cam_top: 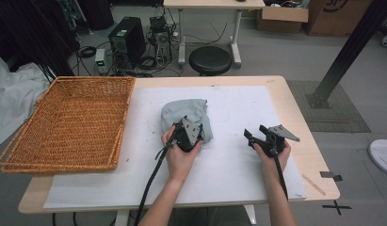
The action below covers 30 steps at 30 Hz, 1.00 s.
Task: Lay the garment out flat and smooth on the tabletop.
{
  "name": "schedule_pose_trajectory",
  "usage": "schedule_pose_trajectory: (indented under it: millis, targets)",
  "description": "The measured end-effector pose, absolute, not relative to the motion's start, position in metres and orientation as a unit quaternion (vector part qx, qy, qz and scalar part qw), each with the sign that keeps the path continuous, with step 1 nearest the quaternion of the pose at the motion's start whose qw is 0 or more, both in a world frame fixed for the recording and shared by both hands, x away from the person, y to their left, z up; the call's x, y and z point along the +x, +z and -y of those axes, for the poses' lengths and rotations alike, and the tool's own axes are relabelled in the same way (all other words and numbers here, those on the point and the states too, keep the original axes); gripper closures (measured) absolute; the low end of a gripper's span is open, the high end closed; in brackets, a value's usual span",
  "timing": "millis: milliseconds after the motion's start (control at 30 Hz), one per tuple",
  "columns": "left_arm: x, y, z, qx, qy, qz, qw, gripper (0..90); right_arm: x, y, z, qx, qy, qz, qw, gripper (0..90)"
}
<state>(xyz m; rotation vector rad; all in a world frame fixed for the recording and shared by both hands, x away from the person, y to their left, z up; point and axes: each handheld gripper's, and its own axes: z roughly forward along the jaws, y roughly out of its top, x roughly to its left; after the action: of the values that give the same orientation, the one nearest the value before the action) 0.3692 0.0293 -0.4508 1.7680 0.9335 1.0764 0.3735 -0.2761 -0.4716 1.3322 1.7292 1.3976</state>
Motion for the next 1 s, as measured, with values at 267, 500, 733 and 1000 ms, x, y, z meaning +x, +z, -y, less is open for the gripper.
schedule_pose_trajectory:
  millis: [267, 500, 733, 1000]
  targets:
    - [0.374, -0.453, -0.029, 0.729, 0.391, -0.392, 0.402, 73.1, 0.373, -0.471, 0.274, 0.491, 0.521, -0.644, 0.27, 28.2]
    - [0.374, -0.44, -0.04, 0.721, 0.37, -0.413, 0.415, 83.1, 0.371, -0.468, 0.271, 0.479, 0.535, -0.642, 0.269, 35.6]
    - [0.369, -0.416, -0.069, 0.687, 0.379, -0.437, 0.44, 83.4, 0.372, -0.458, 0.247, 0.441, 0.542, -0.671, 0.249, 35.9]
    - [0.367, -0.405, -0.11, 0.64, 0.369, -0.484, 0.469, 83.4, 0.384, -0.446, 0.18, 0.406, 0.572, -0.692, 0.171, 34.7]
